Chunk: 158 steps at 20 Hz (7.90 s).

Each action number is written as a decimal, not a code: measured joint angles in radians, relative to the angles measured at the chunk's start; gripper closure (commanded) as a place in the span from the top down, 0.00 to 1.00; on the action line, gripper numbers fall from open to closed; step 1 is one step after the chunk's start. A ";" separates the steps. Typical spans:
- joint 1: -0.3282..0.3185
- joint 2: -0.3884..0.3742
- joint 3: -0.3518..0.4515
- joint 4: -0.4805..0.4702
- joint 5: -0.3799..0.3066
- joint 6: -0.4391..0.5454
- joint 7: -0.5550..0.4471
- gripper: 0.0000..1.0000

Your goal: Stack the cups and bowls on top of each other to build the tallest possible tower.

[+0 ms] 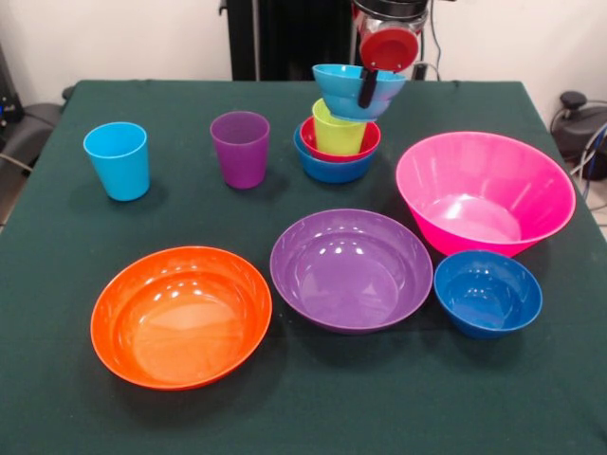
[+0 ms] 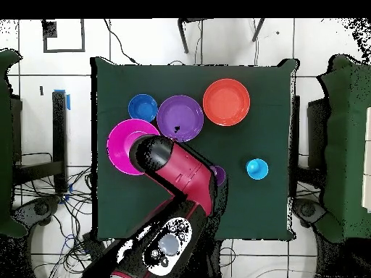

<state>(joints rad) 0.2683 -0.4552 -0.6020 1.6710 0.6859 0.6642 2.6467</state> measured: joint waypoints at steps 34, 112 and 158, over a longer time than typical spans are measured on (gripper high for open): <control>0.019 0.005 -0.058 0.004 0.000 0.155 0.000 0.00; -0.010 0.052 -0.141 -0.133 -0.088 0.303 0.000 0.00; -0.013 0.120 -0.094 -0.168 -0.053 0.222 0.000 0.00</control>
<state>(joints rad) 0.2548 -0.3353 -0.6964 1.5025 0.6333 0.8865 2.6467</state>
